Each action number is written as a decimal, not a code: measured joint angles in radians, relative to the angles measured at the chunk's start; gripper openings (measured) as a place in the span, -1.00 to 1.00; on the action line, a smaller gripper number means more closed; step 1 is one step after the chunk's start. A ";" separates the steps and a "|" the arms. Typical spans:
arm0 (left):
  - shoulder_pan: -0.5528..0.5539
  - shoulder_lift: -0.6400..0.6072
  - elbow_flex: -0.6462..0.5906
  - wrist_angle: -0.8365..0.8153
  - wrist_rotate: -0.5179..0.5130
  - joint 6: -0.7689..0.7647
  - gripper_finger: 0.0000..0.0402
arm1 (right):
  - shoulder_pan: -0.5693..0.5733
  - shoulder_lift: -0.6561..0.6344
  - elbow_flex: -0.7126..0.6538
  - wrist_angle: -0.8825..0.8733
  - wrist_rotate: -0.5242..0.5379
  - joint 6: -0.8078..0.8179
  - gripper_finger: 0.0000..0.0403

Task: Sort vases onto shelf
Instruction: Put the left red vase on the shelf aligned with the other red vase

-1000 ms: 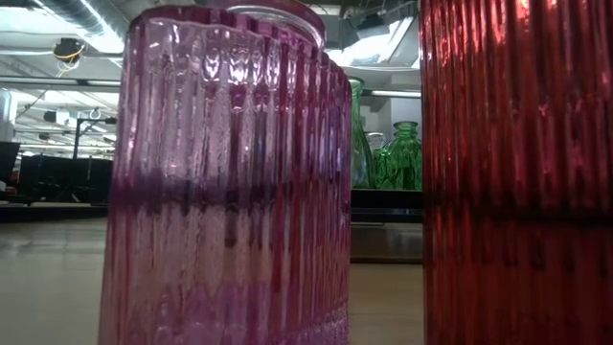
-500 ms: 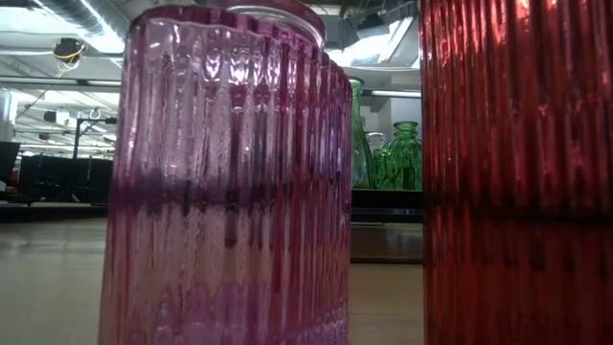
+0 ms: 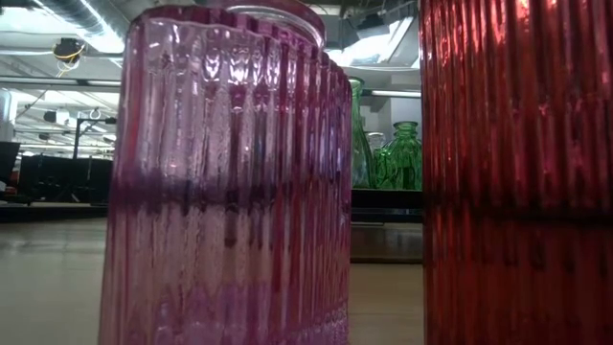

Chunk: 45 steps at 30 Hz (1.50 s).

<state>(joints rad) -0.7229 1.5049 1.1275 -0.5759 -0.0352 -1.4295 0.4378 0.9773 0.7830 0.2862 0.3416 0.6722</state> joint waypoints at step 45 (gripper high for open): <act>0.406 -0.254 0.205 -0.009 0.050 0.345 -0.97 | -0.239 0.697 0.843 -0.580 -0.527 -0.470 0.51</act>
<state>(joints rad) -0.3170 1.2506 1.3323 -0.5851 0.0145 -1.0845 0.1989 1.6741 1.6260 -0.2936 -0.1852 0.2019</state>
